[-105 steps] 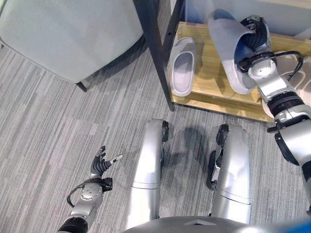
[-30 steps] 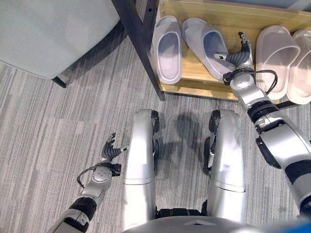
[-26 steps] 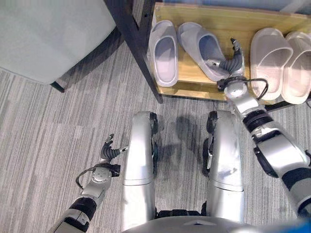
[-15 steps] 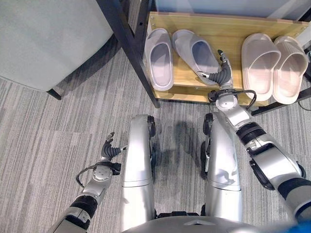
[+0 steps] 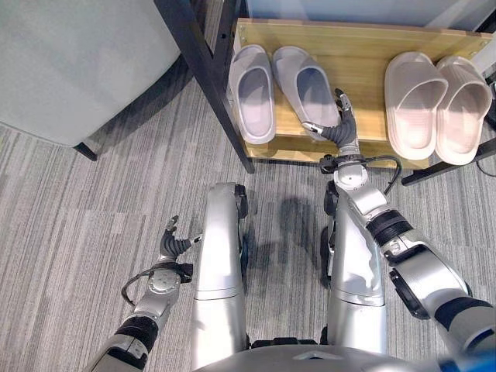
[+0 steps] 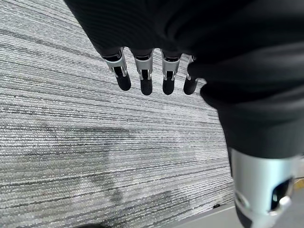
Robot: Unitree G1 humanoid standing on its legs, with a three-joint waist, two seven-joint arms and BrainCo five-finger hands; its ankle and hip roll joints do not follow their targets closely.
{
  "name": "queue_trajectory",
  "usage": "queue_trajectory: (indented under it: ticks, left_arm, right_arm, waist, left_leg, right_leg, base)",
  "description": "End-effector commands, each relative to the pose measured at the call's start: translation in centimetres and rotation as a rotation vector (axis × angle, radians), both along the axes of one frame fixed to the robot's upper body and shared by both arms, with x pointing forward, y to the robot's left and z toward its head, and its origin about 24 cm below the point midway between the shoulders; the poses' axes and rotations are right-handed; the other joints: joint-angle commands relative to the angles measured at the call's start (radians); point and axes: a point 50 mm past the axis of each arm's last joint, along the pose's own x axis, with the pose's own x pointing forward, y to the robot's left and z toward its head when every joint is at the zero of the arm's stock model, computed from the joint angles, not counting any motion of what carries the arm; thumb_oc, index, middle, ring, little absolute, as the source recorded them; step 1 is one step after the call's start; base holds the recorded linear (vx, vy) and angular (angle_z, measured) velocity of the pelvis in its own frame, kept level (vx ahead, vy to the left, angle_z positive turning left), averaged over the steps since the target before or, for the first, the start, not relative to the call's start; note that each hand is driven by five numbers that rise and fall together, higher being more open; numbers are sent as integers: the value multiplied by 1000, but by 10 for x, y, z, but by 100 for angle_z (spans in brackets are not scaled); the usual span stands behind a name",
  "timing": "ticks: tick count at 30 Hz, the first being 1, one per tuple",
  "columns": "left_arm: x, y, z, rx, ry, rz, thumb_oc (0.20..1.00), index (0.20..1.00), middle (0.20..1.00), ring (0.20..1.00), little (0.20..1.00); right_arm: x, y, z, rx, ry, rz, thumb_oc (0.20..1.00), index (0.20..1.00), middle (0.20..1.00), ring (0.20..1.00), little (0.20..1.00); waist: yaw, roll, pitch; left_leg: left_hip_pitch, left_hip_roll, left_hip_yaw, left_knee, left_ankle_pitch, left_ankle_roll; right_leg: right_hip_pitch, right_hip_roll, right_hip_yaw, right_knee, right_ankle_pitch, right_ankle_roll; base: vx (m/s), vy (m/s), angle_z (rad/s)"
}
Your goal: Arrange the slippers neatly on the shoe rack.
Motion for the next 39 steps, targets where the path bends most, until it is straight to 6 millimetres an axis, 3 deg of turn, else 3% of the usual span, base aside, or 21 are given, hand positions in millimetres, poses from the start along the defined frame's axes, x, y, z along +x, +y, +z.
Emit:
queue_trajectory:
  ticks: [1, 14, 20, 23, 24, 28, 30, 31, 32, 36, 38, 39]
  left_arm:
    - [-8, -3, -5, 21, 1, 21, 1000, 1000, 1000, 1000, 1000]
    - [-6, -6, -7, 33, 12, 31, 1000, 1000, 1000, 1000, 1000]
    - [-6, -5, -7, 42, 12, 40, 1000, 1000, 1000, 1000, 1000]
    - [-11, -8, -8, 39, -5, 51, 1000, 1000, 1000, 1000, 1000]
    - [-16, -12, -11, 50, 4, 36, 1000, 1000, 1000, 1000, 1000]
    - [-20, -18, -16, 59, 10, 5, 1000, 1000, 1000, 1000, 1000]
    - [-21, -17, -16, 68, 13, -2, 1000, 1000, 1000, 1000, 1000]
    - [-21, -16, -16, 67, 13, 1, 1000, 1000, 1000, 1000, 1000]
    - [-21, -12, -16, 70, 14, 7, 1000, 1000, 1000, 1000, 1000]
    - [-25, -10, -21, 74, 38, 17, 1000, 1000, 1000, 1000, 1000]
    - [-32, -9, -30, 58, 89, 32, 1000, 1000, 1000, 1000, 1000]
    - [-40, -11, -40, 43, 151, 35, 1000, 1000, 1000, 1000, 1000]
  right_arm:
    - [-14, 27, 33, 101, -164, 156, 1000, 1000, 1000, 1000, 1000]
    - [-40, 60, 34, 149, -205, 314, 1000, 1000, 1000, 1000, 1000]
    - [-43, 60, 36, 166, -227, 303, 1000, 1000, 1000, 1000, 1000]
    - [-60, 35, 45, 27, -405, 175, 1000, 1000, 1000, 1000, 1000]
    - [-72, 13, 43, -34, -477, 69, 1000, 1000, 1000, 1000, 1000]
    - [-93, -19, 48, -151, -597, -57, 1000, 1000, 1000, 1000, 1000]
    - [-96, -25, 47, -199, -606, -75, 1000, 1000, 1000, 1000, 1000]
    - [-99, -32, 43, -228, -593, -89, 1000, 1000, 1000, 1000, 1000]
    - [-103, -43, 30, -288, -547, -110, 1000, 1000, 1000, 1000, 1000]
    - [-103, -68, -11, -372, -355, -185, 1000, 1000, 1000, 1000, 1000]
    - [-107, -87, -50, -404, -168, -238, 1000, 1000, 1000, 1000, 1000]
    - [-114, -101, -86, -413, 1, -279, 1000, 1000, 1000, 1000, 1000]
  waist:
    - [49, -3, -28]
    - [41, -5, -21]
    - [37, 2, -18]
    - [27, 3, -30]
    - [17, 0, -44]
    - [0, -3, -76]
    - [-2, -5, -88]
    - [-6, -5, -113]
    - [-13, -7, -157]
    - [-20, -18, -194]
    - [-27, -27, -204]
    - [-35, -33, -209]
  left_leg:
    - [-67, -41, -31, 62, 21, 54]
    - [-67, -48, -33, 79, 21, 49]
    - [-67, -49, -31, 82, 25, 50]
    - [-67, -52, -32, 69, 31, 50]
    - [-67, -50, -33, 51, 38, 50]
    - [-67, -44, -29, -37, 68, 49]
    - [-67, -42, -28, -85, 88, 46]
    - [-67, -37, -28, -166, 112, 44]
    - [-65, -27, -33, -291, 173, 43]
    - [63, 9, -28, -515, 252, 45]
    - [186, 28, -25, -665, 297, 42]
    - [300, 42, -19, -802, 323, 43]
  right_leg:
    - [64, -11, 97, 102, 113, -67]
    - [71, -4, 108, 121, 117, -65]
    - [73, -1, 112, 123, 118, -67]
    - [72, -4, 104, 115, 115, -67]
    - [70, -10, 97, 98, 114, -65]
    - [74, -27, 74, 12, 126, -66]
    - [75, -38, 61, -40, 132, -67]
    - [83, -51, 43, -116, 144, -66]
    - [92, -74, 0, -251, 159, -71]
    - [203, -96, -70, -486, 196, -71]
    - [314, -112, -108, -636, 216, -66]
    - [418, -118, -130, -771, 241, -57]
  base:
    - [0, 0, 0]
    - [0, 0, 0]
    - [0, 0, 0]
    - [0, 0, 0]
    - [0, 0, 0]
    - [-28, -6, -1]
    - [-92, 7, -9]
    - [-193, 32, -6]
    - [-187, 34, 12]
    - [-130, 40, 2]
    - [-85, 34, -12]
    - [-65, 7, 1]
